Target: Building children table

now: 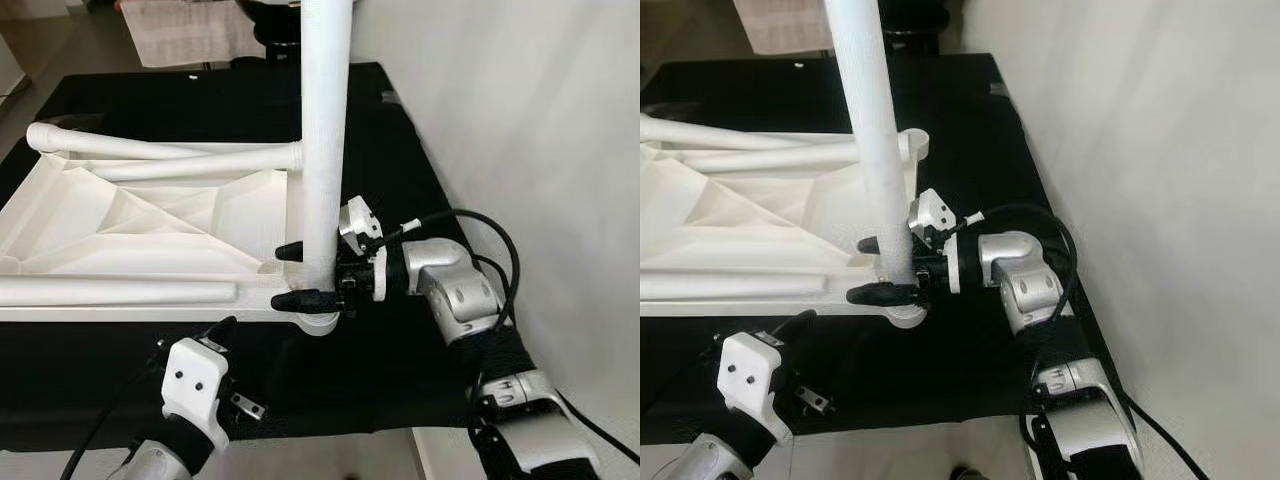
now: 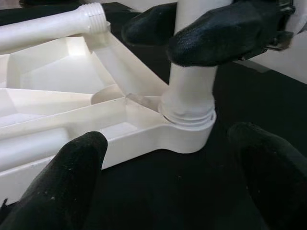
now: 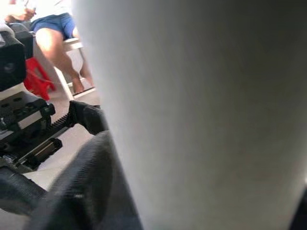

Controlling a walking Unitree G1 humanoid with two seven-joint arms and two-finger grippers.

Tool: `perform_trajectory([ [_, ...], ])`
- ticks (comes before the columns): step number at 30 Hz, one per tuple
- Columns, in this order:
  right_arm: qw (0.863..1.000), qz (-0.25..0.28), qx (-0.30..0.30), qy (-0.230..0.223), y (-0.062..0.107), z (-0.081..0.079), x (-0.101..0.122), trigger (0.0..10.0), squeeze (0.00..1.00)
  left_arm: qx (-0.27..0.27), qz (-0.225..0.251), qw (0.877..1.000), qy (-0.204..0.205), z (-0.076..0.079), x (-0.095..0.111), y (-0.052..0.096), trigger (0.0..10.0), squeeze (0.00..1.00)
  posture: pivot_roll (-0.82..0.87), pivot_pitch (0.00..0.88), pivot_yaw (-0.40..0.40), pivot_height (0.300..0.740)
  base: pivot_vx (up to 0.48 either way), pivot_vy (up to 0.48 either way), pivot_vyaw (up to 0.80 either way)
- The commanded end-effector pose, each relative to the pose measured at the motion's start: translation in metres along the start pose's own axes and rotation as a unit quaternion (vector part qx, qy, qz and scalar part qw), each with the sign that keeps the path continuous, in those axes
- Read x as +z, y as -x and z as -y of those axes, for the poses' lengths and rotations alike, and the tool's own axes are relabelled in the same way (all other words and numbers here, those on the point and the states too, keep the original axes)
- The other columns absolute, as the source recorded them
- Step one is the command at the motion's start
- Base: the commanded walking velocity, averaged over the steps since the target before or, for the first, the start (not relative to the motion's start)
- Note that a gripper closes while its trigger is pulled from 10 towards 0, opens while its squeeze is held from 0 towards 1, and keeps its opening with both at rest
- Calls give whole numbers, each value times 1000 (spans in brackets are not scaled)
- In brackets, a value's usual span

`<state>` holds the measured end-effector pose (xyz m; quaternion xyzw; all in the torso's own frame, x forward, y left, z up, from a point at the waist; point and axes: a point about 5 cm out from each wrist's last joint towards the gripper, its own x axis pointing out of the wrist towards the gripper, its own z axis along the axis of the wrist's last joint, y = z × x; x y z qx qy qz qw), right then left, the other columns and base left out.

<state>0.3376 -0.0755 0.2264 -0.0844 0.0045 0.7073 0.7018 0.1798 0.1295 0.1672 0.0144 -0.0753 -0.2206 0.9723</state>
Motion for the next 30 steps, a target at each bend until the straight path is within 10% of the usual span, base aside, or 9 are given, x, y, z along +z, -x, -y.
perform_trajectory([
  [1,999,4,44,2,-8,-3,1,0,0,-3,-10,1000,4,4,0,4,10000,0,57,278,-44,740,0,0,0],
  [14,988,17,-150,37,10,15,-3,0,0,-5,-11,1000,8,5,1,4,10000,0,45,285,-47,740,0,0,0],
  [16,912,-7,-409,-24,16,4,-24,0,0,-4,-11,1000,8,2,0,4,10000,0,12,288,-48,740,0,0,0],
  [17,912,-7,-409,-24,16,4,-24,0,0,-4,-11,1000,8,2,0,4,10000,0,12,288,-48,740,0,0,0],
  [18,844,-43,-532,-62,25,-15,-41,0,0,-3,-11,1000,8,0,0,3,10000,0,12,288,-48,740,0,0,0],
  [21,809,-53,-577,-97,20,-39,-50,0,0,-4,-10,1000,7,-1,0,0,10000,0,28,277,-51,740,0,0,0],
  [27,866,-25,-492,-87,-35,-53,-45,0,0,2,-7,1000,-4,-7,-4,-7,10000,0,33,215,-58,740,0,0,0],
  [28,870,-24,-485,-81,-36,-47,-43,8157,0,5,-5,1000,-5,-8,-5,-8,10000,0,29,209,-60,740,0,0,0],
  [30,874,-19,-480,-74,-37,-42,-40,10000,0,8,-4,1000,-6,-9,-5,-9,10000,0,27,208,-60,740,0,0,0],
])
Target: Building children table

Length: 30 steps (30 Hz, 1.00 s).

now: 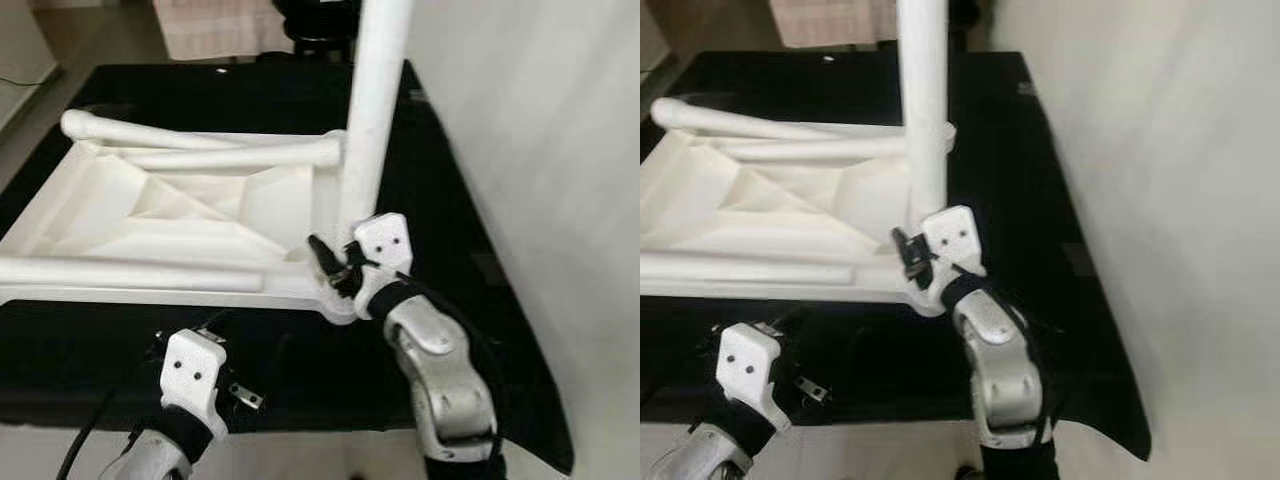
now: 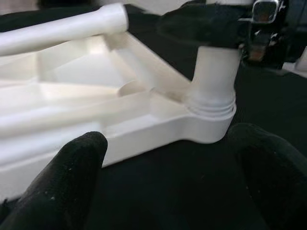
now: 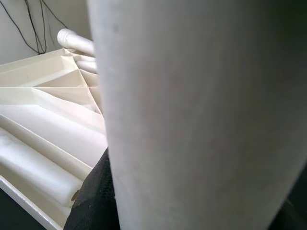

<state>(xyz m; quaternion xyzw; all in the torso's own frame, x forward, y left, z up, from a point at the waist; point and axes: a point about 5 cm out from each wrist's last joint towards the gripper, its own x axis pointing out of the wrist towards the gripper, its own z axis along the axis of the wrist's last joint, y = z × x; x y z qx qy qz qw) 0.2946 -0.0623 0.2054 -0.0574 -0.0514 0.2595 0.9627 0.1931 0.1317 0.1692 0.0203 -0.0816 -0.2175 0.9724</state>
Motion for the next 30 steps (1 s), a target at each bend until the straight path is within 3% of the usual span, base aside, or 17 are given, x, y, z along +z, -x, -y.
perform_trajectory([
  [1,996,-50,53,-43,-17,-17,-20,10000,380,7,-8,1000,0,-2,-5,1,10000,0,27,202,-58,740,0,0,0],
  [4,996,-35,74,-46,-20,-18,-16,10000,380,8,-7,1000,-1,-2,-5,1,10000,0,27,202,-58,740,0,0,0],
  [5,990,-17,124,-59,-20,-24,-8,10000,1000,8,-7,1000,-1,-2,-5,0,10000,0,30,201,-57,740,0,0,0],
  [7,977,28,204,-47,-21,-27,9,10000,1000,7,-6,1000,-1,-2,-5,0,10000,0,33,203,-56,740,0,0,0],
  [9,977,28,204,-47,-21,-27,9,10000,1000,7,-6,1000,-1,-2,-5,0,10000,0,33,203,-56,740,0,0,0],
  [10,964,44,259,-36,-17,-30,17,10000,1000,7,-6,1000,0,-2,-5,0,10000,0,33,206,-54,740,0,0,0],
  [11,947,49,317,6,-13,-29,19,10000,820,6,-6,1000,0,-2,-4,0,10000,0,36,217,-52,740,0,0,0],
  [12,926,39,374,44,-12,-27,17,10000,0,5,-5,1000,1,-1,-3,1,10000,0,40,227,-53,740,0,0,0],
  [13,926,39,374,44,-12,-27,17,10000,0,5,-5,1000,1,-1,-3,1,10000,0,40,227,-53,740,0,0,0],
  [14,898,23,432,80,-15,-20,13,10000,0,4,-4,1000,2,1,-2,2,10000,0,47,241,-54,740,0,0,0],
  [20,882,16,463,93,-33,-8,18,10000,0,2,-4,1000,4,6,1,6,10000,0,60,272,-56,740,0,0,0],
  [21,878,13,469,89,-43,-3,22,10000,0,1,-6,1000,6,8,2,9,10000,0,63,282,-57,740,0,0,0],
  [26,870,5,489,70,-50,3,26,10000,0,-1,-9,1000,9,11,4,12,10000,0,66,306,-55,740,0,0,0],
  [27,857,-6,513,47,-49,5,24,6706,0,-2,-10,1000,10,12,4,13,10000,0,66,310,-53,740,0,0,0],
  [28,857,-6,513,47,-49,5,24,6706,0,-2,-10,1000,10,12,4,13,10000,0,66,310,-53,740,0,0,0],
  [29,847,-12,530,30,-47,6,22,6706,0,-3,-11,1000,10,13,5,14,10000,0,65,312,-51,740,0,0,0],
  [30,838,-19,545,22,-46,8,19,0,0,-4,-12,1000,10,13,5,15,10000,0,67,320,-50,740,0,0,0],
])
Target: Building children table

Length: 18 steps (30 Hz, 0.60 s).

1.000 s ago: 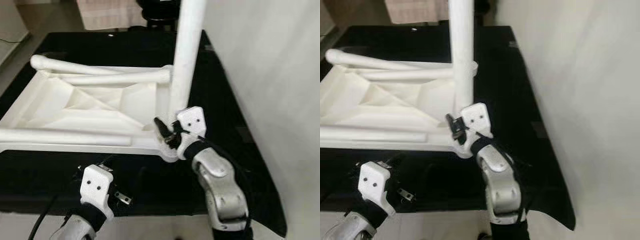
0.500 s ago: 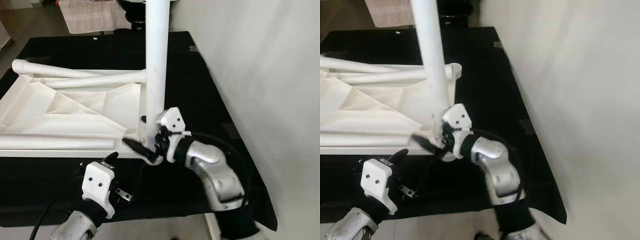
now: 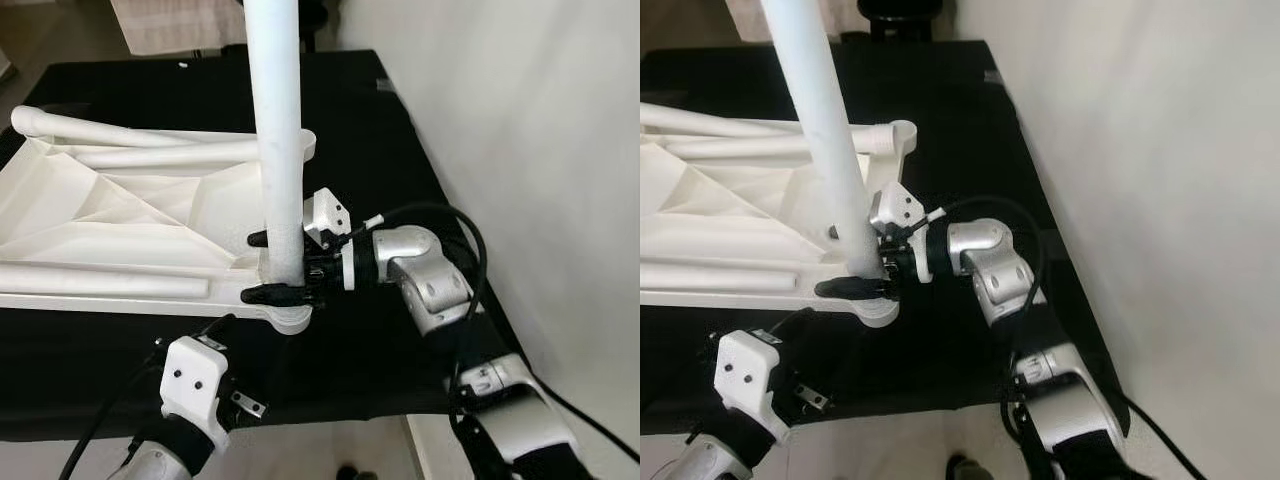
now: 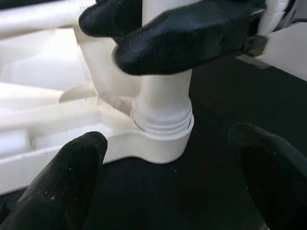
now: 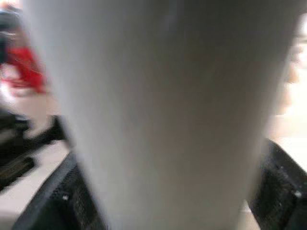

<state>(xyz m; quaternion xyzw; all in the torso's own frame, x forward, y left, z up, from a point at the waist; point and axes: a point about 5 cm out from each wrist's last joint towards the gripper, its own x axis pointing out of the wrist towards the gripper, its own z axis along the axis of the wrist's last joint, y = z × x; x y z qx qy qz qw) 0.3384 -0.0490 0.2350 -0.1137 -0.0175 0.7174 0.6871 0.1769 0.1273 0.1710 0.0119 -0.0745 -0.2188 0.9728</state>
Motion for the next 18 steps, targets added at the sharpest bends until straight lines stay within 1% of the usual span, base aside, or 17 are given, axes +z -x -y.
perform_trajectory([
  [1,999,-2,43,-23,-3,-4,-8,0,0,-5,-8,1000,0,3,1,4,10000,0,67,320,-50,740,0,0,0],
  [5,998,1,56,-28,-1,-4,-12,0,0,-5,-10,1000,1,4,1,5,10000,0,70,328,-49,740,0,0,0],
  [11,998,16,52,-30,3,-1,-13,0,0,-5,-12,1000,2,5,2,7,10000,0,70,330,-48,740,0,0,0],
  [12,999,23,15,-20,10,2,-13,0,0,-4,-13,1000,2,5,2,7,10000,0,66,329,-48,740,0,0,0],
  [13,999,23,15,-20,10,2,-13,0,0,-4,-13,1000,2,5,2,7,10000,0,66,329,-48,740,0,0,0],
  [14,999,34,-30,-14,19,0,-14,0,0,-4,-14,1000,3,5,1,6,10000,0,52,322,-46,740,0,0,0],
  [15,996,40,-77,-23,31,-7,-20,0,0,-3,-14,1000,3,4,1,6,10000,0,49,320,-47,740,0,0,0],
  [16,993,43,-106,-32,39,-13,-23,0,0,-3,-14,1000,4,3,0,5,10000,0,45,316,-44,740,0,0,0],
  [17,989,29,-137,-42,43,-27,-34,0,0,-4,-14,1000,3,2,0,4,10000,0,37,311,-42,740,0,0,0],
  [18,989,29,-137,-42,43,-27,-34,0,0,-4,-14,1000,3,2,0,4,10000,0,37,311,-42,740,0,0,0],
])
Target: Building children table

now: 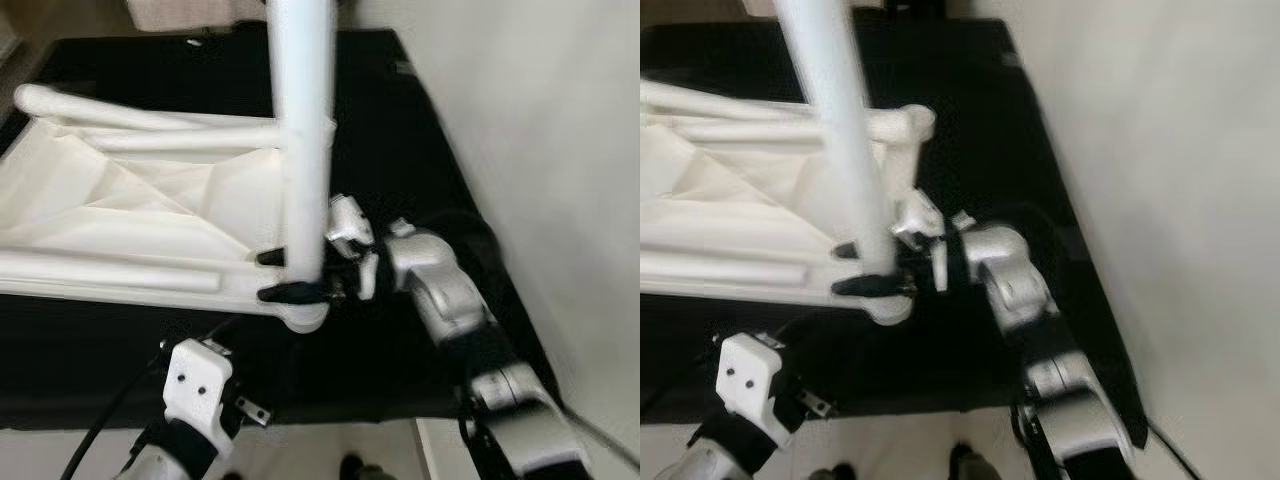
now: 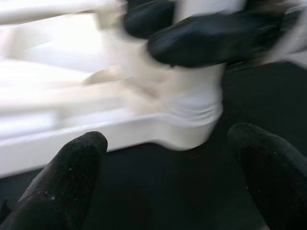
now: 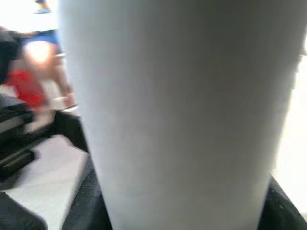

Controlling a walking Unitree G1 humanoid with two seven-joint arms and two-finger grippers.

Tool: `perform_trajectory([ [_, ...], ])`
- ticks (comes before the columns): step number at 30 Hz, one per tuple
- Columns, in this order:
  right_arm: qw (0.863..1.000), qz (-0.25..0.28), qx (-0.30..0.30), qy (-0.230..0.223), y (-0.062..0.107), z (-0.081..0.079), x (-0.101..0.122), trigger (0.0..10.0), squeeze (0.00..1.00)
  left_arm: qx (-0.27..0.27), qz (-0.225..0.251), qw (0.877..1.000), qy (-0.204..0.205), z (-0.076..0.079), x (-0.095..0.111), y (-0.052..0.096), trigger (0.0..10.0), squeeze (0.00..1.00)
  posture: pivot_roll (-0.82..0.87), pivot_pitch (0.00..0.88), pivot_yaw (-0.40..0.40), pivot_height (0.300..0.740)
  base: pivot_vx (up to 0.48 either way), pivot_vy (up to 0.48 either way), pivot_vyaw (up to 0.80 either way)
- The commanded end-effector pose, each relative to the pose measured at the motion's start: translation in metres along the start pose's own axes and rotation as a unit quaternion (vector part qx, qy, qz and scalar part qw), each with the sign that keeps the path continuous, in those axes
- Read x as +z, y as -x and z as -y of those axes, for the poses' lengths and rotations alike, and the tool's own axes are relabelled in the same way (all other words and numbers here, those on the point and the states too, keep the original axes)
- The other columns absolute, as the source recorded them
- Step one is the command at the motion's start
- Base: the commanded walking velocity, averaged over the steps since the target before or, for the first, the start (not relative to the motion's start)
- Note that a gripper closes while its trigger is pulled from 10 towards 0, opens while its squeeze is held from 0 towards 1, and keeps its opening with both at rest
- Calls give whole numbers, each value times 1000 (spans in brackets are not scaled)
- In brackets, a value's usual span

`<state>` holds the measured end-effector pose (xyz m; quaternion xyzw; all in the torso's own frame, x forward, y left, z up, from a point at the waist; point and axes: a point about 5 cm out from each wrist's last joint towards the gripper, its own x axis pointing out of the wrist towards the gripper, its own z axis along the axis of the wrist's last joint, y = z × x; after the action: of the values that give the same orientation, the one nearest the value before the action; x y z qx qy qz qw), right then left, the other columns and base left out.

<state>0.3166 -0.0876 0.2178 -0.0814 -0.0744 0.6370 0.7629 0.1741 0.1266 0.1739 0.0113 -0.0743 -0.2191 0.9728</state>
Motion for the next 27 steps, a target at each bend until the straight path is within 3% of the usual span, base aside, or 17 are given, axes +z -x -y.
perform_trajectory([
  [1,997,-39,-40,-52,14,-7,-21,0,0,-4,-14,1000,2,0,-4,2,10000,0,34,311,-41,740,0,0,0],
  [2,997,-39,-40,-52,14,-7,-21,0,0,-4,-14,1000,2,0,-4,2,10000,0,34,311,-41,740,0,0,0],
  [3,987,-80,-124,-57,16,-13,-35,0,0,-4,-14,1000,2,-2,-5,2,10000,0,19,306,-43,740,0,0,0],
  [5,987,-80,-124,-57,16,-13,-35,0,0,-4,-14,1000,2,-2,-5,2,10000,0,19,306,-43,740,0,0,0],
  [6,938,-129,-312,-83,24,-20,-47,0,0,-6,-14,1000,2,-4,-5,0,10000,0,-1,296,-40,740,0,0,0],
  [7,898,-152,-404,-86,24,-39,-48,0,0,-8,-12,1000,1,-6,-6,-3,10000,0,-11,281,-30,740,0,0,0],
  [8,898,-152,-404,-86,24,-39,-48,0,0,-8,-12,1000,1,-6,-6,-3,10000,0,-11,281,-30,740,0,0,0],
  [9,874,-155,-451,-93,21,-47,-47,0,0,-9,-10,1000,-2,-9,-8,-7,10000,0,-16,255,-21,740,0,0,0],
  [10,871,-142,-461,-89,16,-43,-45,0,0,-7,-9,1000,-5,-12,-10,-11,10000,0,-6,227,-23,740,0,0,0],
  [12,881,-129,-449,-81,10,-39,-44,0,0,-5,-8,1000,-6,-14,-11,-13,10000,0,-6,227,-23,740,0,0,0],
  [16,884,-118,-444,-83,6,-30,-44,0,0,-2,-8,1000,-8,-17,-13,-15,10000,0,7,209,-33,740,0,0,0],
  [17,904,-93,-408,-88,-5,-24,-39,0,0,3,-7,1000,-10,-20,-14,-17,10000,0,10,200,-34,740,0,0,0],
  [18,937,-56,-332,-89,-20,-20,-30,10000,478,11,-5,1000,-13,-22,-14,-17,10000,0,13,191,-31,740,0,0,0],
  [19,937,-56,-332,-89,-20,-20,-30,10000,478,11,-5,1000,-13,-22,-14,-17,10000,0,13,191,-31,740,0,0,0],
  [20,962,-23,-254,-93,-29,-19,-20,10000,1000,16,-4,1000,-16,-24,-14,-18,10000,0,17,193,-32,740,0,0,0],
  [22,982,2,-174,-71,-30,-14,-9,10000,1000,20,-2,1000,-18,-24,-13,-18,10000,0,24,201,-32,740,0,0,0],
  [27,995,-9,-94,-21,-24,-8,2,10000,1000,16,-3,1000,-16,-22,-11,-15,10000,0,36,222,-29,740,0,0,0],
])
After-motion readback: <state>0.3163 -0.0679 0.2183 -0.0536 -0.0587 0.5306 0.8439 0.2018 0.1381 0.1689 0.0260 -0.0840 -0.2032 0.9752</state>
